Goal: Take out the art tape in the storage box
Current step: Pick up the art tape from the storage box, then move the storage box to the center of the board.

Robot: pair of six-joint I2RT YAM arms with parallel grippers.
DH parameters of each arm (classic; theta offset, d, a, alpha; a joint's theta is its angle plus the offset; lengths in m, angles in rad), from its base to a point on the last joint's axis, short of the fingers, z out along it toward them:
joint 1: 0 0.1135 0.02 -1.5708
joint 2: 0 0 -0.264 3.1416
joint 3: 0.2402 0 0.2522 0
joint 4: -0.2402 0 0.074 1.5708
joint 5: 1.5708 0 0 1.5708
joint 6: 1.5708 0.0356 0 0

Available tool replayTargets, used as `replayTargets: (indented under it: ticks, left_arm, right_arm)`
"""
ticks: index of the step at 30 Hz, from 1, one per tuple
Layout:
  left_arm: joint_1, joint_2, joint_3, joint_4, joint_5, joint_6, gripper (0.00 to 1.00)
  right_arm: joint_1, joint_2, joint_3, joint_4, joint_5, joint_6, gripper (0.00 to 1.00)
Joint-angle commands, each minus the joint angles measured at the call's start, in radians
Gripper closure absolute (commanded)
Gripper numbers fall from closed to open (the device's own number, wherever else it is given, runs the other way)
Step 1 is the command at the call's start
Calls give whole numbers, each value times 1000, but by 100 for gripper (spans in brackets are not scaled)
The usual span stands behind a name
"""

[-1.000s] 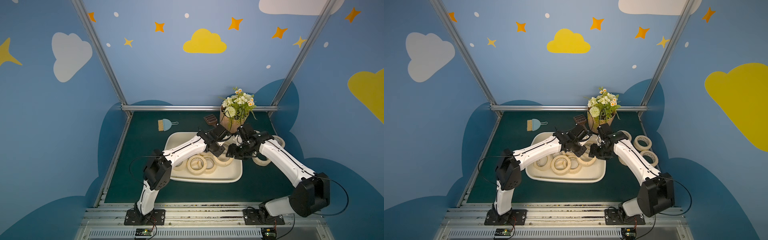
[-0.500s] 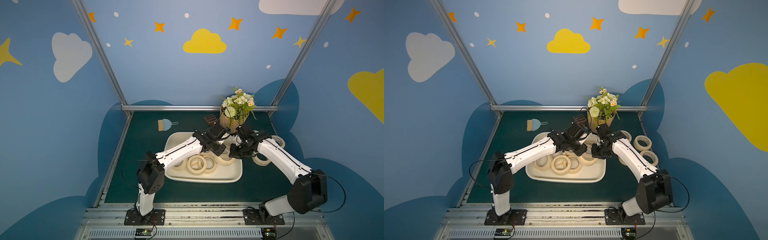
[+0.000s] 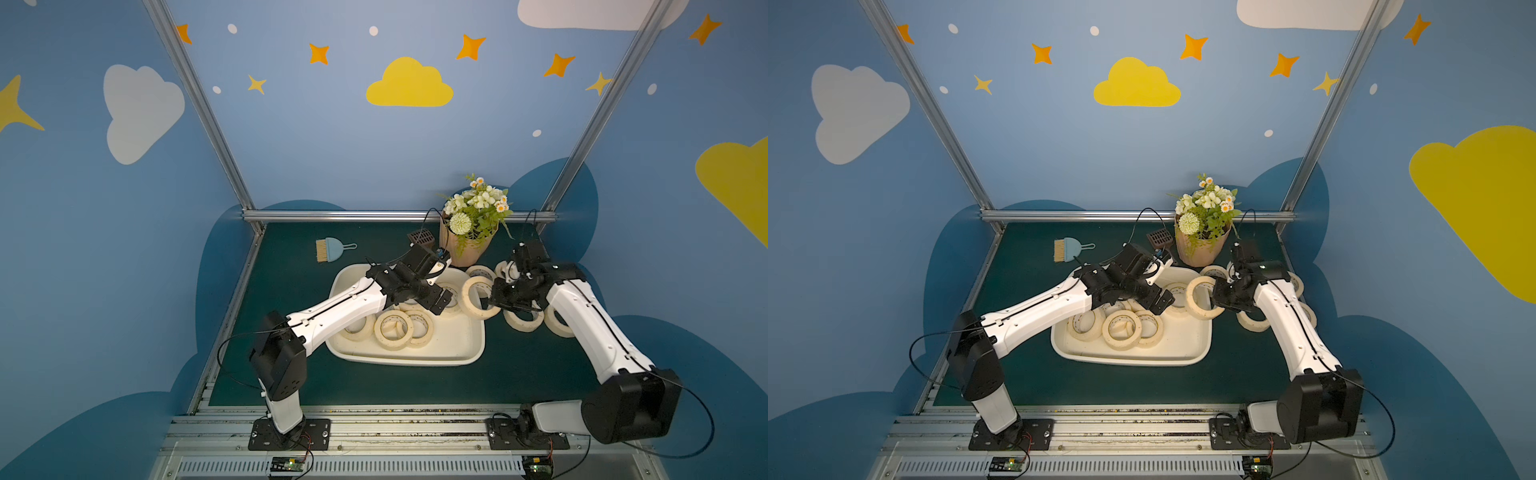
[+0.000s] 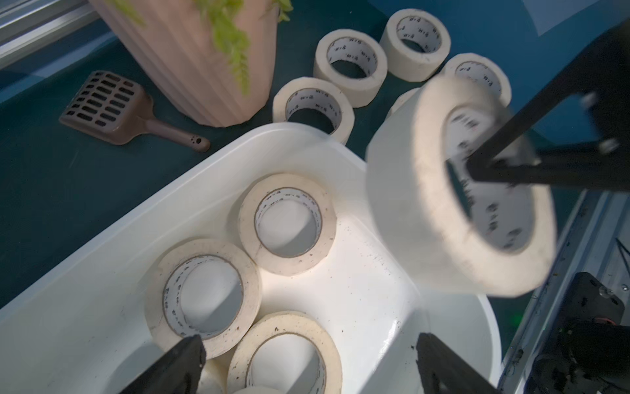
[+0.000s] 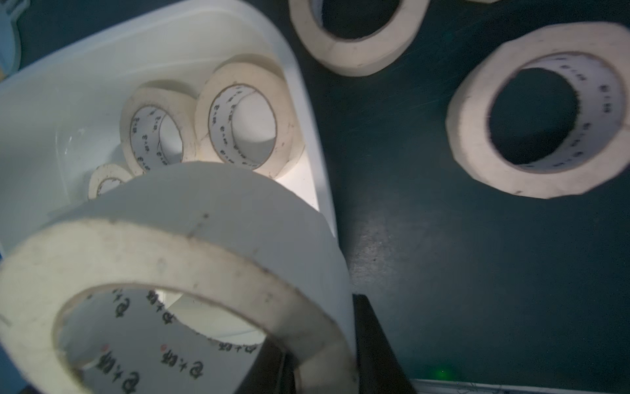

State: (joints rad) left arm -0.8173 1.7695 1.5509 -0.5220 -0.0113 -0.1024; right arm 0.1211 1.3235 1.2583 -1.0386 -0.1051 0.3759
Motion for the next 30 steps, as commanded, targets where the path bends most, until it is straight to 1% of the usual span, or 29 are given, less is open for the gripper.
replayTargets:
  ticks: [1, 3, 6, 10, 12, 14, 17, 23, 27, 30]
  left_arm:
    - [33, 1, -34, 0, 0, -6, 0]
    - [54, 16, -41, 8, 0, -8, 0]
    - [86, 44, -48, 18, -1, -10, 0]
    - [128, 81, -54, 36, -9, -14, 0]
    - [145, 95, -57, 37, -22, -14, 0]
    - [162, 103, -66, 42, -33, -15, 1]
    - [179, 108, -85, 52, -32, -20, 1]
    - [198, 123, -112, 61, -32, -26, 1]
    - [210, 122, -125, 62, -37, -29, 1]
    - [218, 115, -130, 59, -39, -26, 1]
  right_arm:
    - [-80, -72, -20, -34, 83, -50, 100]
    - [-138, -75, -37, -32, 109, -83, 100]
    - [-205, -39, -54, -27, 157, -119, 100]
    - [-215, 56, -48, -2, 221, -114, 100]
    - [-216, 136, -27, -8, 260, -114, 100]
    - [-213, 234, 20, -38, 257, -144, 100]
    - [-172, 311, 28, 3, 268, -144, 100]
    - [-27, 431, 85, 31, 257, -117, 100]
    - [70, 459, 98, 47, 202, -82, 100]
    - [99, 458, 84, 66, 161, -58, 100]
